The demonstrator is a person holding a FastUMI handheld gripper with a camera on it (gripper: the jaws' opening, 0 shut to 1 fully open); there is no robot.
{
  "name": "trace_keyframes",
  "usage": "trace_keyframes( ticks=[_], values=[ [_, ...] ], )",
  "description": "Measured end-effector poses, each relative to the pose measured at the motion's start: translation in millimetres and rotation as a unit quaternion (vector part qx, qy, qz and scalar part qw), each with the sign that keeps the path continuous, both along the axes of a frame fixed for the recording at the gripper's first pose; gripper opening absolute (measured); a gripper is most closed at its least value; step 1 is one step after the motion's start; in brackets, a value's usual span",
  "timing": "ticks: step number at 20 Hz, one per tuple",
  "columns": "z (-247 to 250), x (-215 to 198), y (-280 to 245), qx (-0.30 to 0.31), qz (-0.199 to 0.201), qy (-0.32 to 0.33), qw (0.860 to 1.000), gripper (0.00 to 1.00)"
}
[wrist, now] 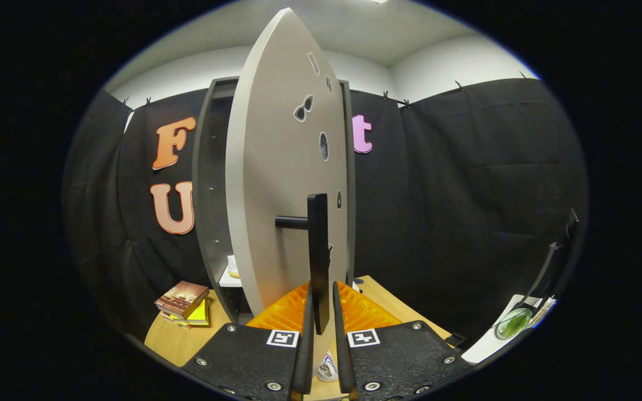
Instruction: Open the shoe cabinet door, grab the shoes and put them into the shoe cabinet, then close the shoe cabinet door.
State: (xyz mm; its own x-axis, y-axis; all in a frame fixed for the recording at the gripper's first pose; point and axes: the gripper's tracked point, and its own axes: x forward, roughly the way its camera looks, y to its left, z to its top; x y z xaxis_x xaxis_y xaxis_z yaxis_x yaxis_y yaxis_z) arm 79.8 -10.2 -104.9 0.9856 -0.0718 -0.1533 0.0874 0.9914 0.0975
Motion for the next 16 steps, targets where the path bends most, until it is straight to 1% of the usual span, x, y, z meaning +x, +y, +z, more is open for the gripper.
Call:
trace_keyframes(
  ticks=[7,10,13,16],
  values=[
    [-7.1,-2.3,-33.0,0.004,-0.021,-0.001,1.0,0.18],
    [-11.5,-1.1,-57.5,-0.001,-0.048,0.003,0.999,0.17],
    [-12.0,-5.3,-71.3,0.028,-0.043,-0.001,0.999,0.15],
    [-16.7,-6.3,-83.9,0.026,-0.034,0.005,0.999,0.16]
  ],
)
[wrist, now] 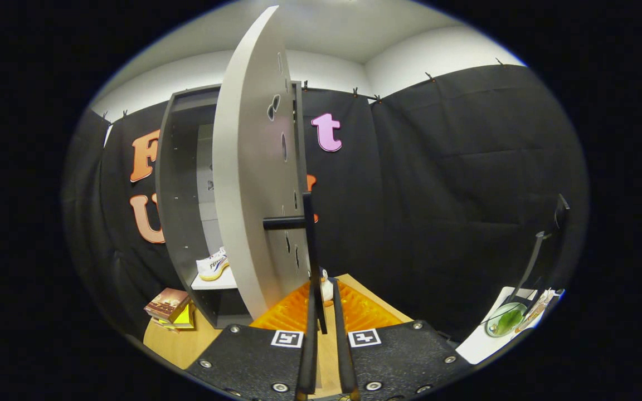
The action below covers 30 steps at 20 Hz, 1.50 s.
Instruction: Open the shoe cabinet door, grab the shoes and put them into the shoe cabinet, then close the shoe cabinet door.
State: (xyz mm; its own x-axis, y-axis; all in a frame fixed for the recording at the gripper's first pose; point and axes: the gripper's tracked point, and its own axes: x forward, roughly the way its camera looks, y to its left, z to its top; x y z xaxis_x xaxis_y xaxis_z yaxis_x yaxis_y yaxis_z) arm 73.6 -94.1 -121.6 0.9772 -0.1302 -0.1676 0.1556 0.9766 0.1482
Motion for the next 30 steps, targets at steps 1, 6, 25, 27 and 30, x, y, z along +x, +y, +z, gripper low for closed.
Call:
trace_keyframes(
  ticks=[1,6,25,27,30],
  values=[
    [-1.6,0.1,-3.8,0.001,0.0,0.006,1.0,0.17],
    [-0.4,-10.7,-25.0,-0.009,-0.031,0.014,0.999,0.59],
    [-26.2,-32.4,110.8,-0.08,0.051,-0.003,0.995,0.94],
    [-71.3,-20.1,124.3,-0.085,0.071,0.031,0.993,0.94],
    [-142.1,-4.9,141.3,-0.085,0.097,0.087,0.988,0.95]
  ],
)
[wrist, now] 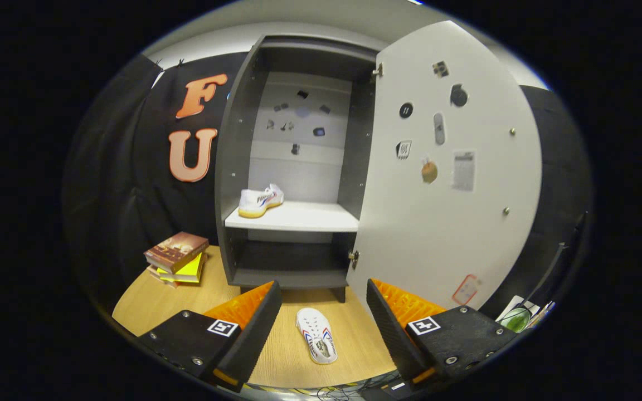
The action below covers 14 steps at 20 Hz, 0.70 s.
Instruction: Open the shoe cabinet door, grab the shoes and put them into the shoe cabinet, then close the shoe cabinet door.
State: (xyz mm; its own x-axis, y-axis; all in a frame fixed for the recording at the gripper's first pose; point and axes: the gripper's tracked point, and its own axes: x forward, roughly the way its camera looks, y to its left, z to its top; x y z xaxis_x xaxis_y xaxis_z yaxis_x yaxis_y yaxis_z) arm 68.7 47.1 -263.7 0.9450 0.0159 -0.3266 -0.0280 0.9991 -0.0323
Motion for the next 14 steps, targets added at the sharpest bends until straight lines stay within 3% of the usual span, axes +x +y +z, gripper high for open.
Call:
trace_keyframes(
  ticks=[7,14],
  values=[
    [-166.1,28.1,20.0,-0.01,0.038,0.144,0.989,0.94],
    [-275.3,70.3,26.8,-0.015,0.068,0.243,0.967,0.66]
  ],
)
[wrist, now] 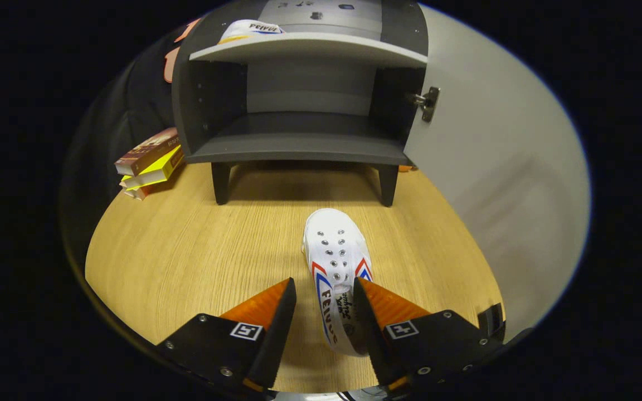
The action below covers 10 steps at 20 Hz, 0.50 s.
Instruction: Open the shoe cabinet door, grab the shoes and put them into the shoe cabinet, then close the shoe cabinet door.
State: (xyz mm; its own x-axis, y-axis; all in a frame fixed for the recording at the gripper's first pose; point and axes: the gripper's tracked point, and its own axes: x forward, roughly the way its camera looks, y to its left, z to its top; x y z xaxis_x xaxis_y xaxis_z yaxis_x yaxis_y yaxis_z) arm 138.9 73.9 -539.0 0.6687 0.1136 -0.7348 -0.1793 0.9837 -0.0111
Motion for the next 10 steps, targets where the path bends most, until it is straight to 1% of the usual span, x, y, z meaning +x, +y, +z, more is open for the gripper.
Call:
trace_keyframes(
  ticks=[2,4,5,7,8,9,10],
  values=[
    [-19.9,1.5,-0.8,-0.02,0.015,0.019,0.999,0.59],
    [-32.9,2.9,2.3,-0.018,0.027,0.034,0.999,0.5],
    [-36.3,4.1,-1.6,-0.022,0.023,0.037,0.999,0.41],
    [-35.5,4.9,2.7,0.008,0.02,0.038,0.999,0.21],
    [-34.6,4.6,2.8,0.019,0.015,0.039,0.999,0.08],
    [-30.4,6.3,3.3,0.026,0.013,0.035,0.999,0.02],
    [-22.9,8.4,2.6,0.028,0.013,0.024,0.999,0.0]
  ],
)
